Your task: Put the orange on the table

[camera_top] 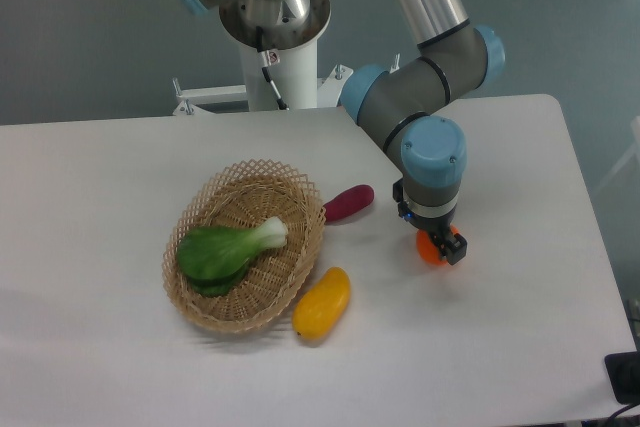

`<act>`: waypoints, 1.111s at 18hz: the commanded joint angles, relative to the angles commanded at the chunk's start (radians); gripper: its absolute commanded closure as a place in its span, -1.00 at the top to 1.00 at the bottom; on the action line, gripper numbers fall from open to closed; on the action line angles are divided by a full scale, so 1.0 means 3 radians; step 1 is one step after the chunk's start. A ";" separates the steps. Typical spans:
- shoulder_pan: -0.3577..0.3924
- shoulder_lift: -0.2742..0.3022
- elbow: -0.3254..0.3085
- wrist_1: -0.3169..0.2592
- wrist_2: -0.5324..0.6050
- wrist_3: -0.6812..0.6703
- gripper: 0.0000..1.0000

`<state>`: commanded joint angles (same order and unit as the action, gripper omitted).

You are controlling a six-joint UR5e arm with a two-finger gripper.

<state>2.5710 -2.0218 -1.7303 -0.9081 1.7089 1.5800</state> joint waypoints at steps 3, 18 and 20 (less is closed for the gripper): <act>0.0005 0.0015 0.0020 0.0000 -0.0015 0.0010 0.98; 0.0123 0.0220 0.0874 -0.0654 -0.0583 -0.0312 1.00; 0.0133 0.0215 0.0992 -0.0807 -0.0588 -0.0286 1.00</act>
<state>2.6108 -1.9573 -1.4329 -1.1503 1.5325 1.4941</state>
